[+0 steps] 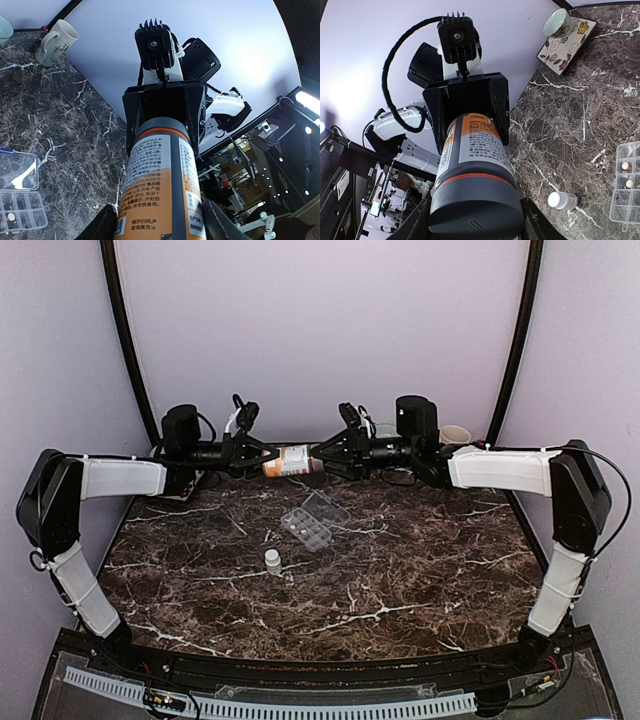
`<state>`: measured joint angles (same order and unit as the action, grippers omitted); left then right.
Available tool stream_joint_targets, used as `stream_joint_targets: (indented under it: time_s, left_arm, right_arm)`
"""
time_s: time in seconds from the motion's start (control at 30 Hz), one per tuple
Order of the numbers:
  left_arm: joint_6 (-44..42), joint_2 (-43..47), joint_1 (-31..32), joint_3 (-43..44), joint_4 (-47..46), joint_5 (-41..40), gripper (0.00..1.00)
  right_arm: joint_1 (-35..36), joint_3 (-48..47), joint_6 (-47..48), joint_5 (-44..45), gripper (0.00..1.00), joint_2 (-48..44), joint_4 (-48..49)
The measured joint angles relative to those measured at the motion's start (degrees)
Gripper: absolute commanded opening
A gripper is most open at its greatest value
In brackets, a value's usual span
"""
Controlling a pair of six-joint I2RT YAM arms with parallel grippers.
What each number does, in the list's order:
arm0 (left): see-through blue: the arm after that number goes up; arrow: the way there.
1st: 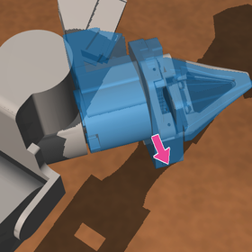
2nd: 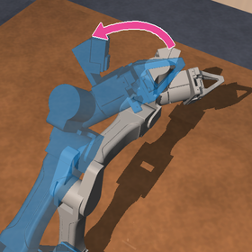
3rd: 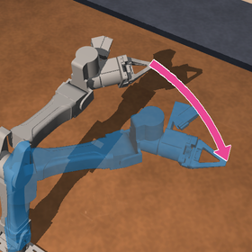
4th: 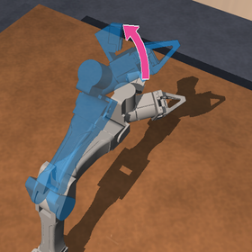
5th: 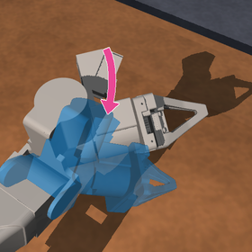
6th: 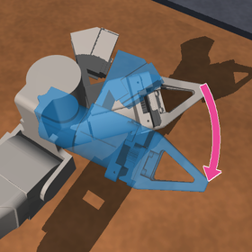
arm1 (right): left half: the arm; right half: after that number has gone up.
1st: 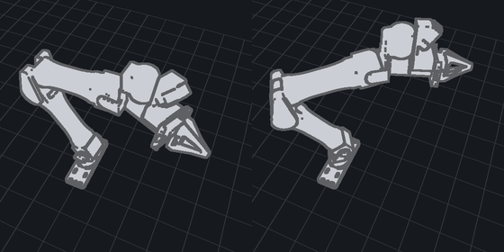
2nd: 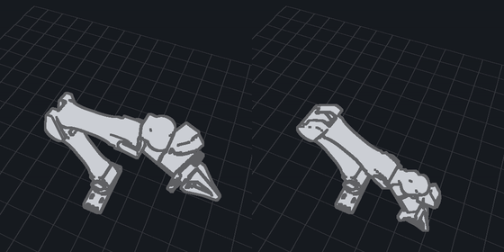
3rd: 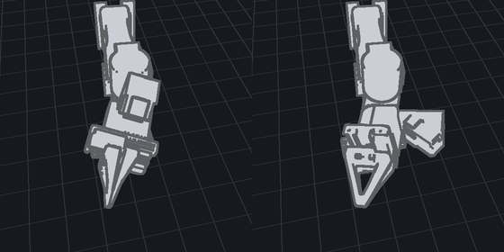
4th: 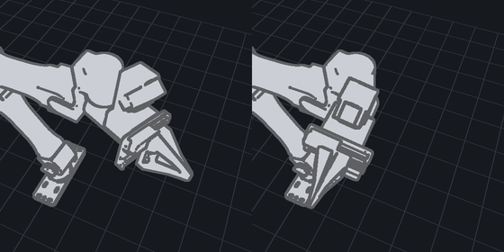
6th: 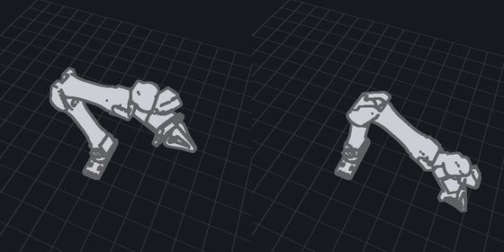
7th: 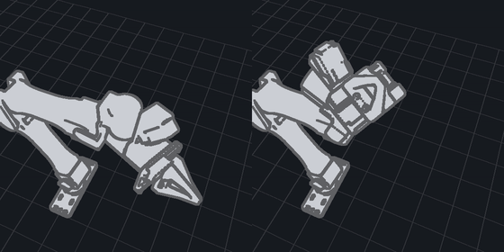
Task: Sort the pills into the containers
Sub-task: Screw the lid of the pill bottle onto the pill bottle.
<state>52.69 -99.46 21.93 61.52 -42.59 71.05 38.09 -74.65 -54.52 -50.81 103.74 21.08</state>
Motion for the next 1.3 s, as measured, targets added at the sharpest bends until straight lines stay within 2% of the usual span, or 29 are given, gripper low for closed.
stream_joint_targets:
  time_s: [0.03,0.23,0.5,0.83,1.3]
  left_arm:
    - [-4.57,1.86,0.07,0.70,5.35,-1.18,0.06]
    - [-15.61,6.97,1.16,1.38,17.42,-6.60,0.06]
    - [-23.96,11.52,2.95,1.38,25.29,-16.00,0.07]
    - [-28.83,16.63,6.05,-0.63,27.71,-26.51,0.08]
    - [-36.22,19.80,10.21,-2.97,28.28,-38.88,0.13]
  right_arm:
    - [-0.02,-0.35,-0.48,-0.17,0.25,0.00,-0.02]
    - [-0.09,-2.10,-3.72,-0.66,0.25,0.00,-1.22]
    - [-0.59,-1.51,-15.87,-1.05,0.23,2.32,7.32]
    - [-0.68,-0.42,-24.48,0.13,0.21,3.19,13.46]
    - [-0.37,-0.39,-28.35,3.34,0.17,3.19,12.57]
